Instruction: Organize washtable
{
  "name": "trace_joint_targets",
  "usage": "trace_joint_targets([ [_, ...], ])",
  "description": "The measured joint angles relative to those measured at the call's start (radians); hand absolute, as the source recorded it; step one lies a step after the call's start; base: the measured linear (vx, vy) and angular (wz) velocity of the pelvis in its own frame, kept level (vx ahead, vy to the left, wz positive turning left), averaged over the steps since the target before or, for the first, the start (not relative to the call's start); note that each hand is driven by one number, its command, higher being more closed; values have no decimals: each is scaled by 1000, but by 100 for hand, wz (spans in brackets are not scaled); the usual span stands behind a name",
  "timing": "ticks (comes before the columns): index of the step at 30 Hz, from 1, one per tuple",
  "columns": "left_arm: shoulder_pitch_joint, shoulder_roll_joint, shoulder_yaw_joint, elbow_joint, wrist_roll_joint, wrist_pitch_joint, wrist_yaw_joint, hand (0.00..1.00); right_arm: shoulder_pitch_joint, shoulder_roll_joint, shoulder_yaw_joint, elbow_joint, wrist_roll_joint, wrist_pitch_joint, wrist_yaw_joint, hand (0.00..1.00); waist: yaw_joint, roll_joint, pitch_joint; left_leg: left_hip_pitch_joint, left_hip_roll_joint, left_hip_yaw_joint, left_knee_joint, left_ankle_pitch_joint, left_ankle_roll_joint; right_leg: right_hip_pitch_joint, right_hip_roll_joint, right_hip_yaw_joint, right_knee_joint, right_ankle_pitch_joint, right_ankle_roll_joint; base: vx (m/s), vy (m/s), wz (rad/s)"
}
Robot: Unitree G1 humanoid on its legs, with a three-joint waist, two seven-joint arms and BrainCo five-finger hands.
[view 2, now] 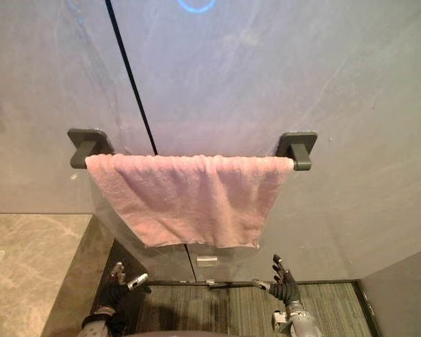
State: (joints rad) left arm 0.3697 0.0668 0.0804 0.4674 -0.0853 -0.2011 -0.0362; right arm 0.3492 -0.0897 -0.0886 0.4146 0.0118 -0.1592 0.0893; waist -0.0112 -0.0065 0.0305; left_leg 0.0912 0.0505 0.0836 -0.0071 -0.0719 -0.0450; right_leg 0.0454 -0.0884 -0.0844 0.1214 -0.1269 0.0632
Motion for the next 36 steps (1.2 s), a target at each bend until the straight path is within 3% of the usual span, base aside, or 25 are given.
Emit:
trace_joint_targets([
  [7,-38,34,-4,213,68,8,39,0,-50,-10,16,219,-41,15,-25,0,-1,-1,1,-1,-2,-2,-1,1,0,-5,0,0,-1,0,0,0,0,0],
  [18,-46,54,-3,304,119,18,49,0,-114,-56,7,387,-179,18,-52,0,-3,-13,7,1,-14,1,-15,4,0,-17,3,6,-5,1,1,2,2,-1],
  [23,-60,53,0,313,116,19,59,0,-157,-56,7,405,-180,37,-66,0,6,-24,41,-5,-15,36,-8,3,0,-51,3,41,21,4,3,-30,12,-20],
  [27,-123,55,-4,288,113,21,62,0,-190,-49,8,364,-181,51,-67,0,23,-25,97,-134,13,47,157,-54,11,-167,2,74,164,4,4,-128,-2,-8],
  [30,-152,54,-10,245,97,20,64,0,-154,-35,10,299,-180,54,-67,0,25,-18,114,-212,31,-15,256,-75,12,-243,-17,137,497,-80,23,-93,-46,58],
  [31,-152,55,-10,227,95,21,67,0,-136,-32,17,281,-179,54,-66,0,28,-36,101,-241,31,-44,289,-78,6,-242,-30,180,606,-91,41,-46,-174,72],
  [33,-154,62,-6,212,92,21,78,0,-131,-32,20,253,-179,53,-67,0,38,-63,86,-311,29,-62,344,-71,-8,-219,-48,248,642,-86,49,-61,-250,50],
  [34,-156,61,-2,208,92,22,83,0,-136,-34,19,240,-177,53,-68,0,41,-74,83,-346,30,-64,375,-67,-14,-197,-47,276,606,-117,82,-145,-312,51],
  [35,-162,55,2,208,91,24,86,0,-152,-39,13,236,-174,53,-69,0,50,-77,86,-375,42,-73,399,-53,-32,-171,-27,295,553,-171,97,-211,-334,33],
  [36,-163,29,0,208,89,29,87,0,-163,-45,7,236,-169,54,-73,0,69,-59,95,-381,62,-81,387,-27,-53,-139,-7,298,484,-214,77,-296,-402,23],
])
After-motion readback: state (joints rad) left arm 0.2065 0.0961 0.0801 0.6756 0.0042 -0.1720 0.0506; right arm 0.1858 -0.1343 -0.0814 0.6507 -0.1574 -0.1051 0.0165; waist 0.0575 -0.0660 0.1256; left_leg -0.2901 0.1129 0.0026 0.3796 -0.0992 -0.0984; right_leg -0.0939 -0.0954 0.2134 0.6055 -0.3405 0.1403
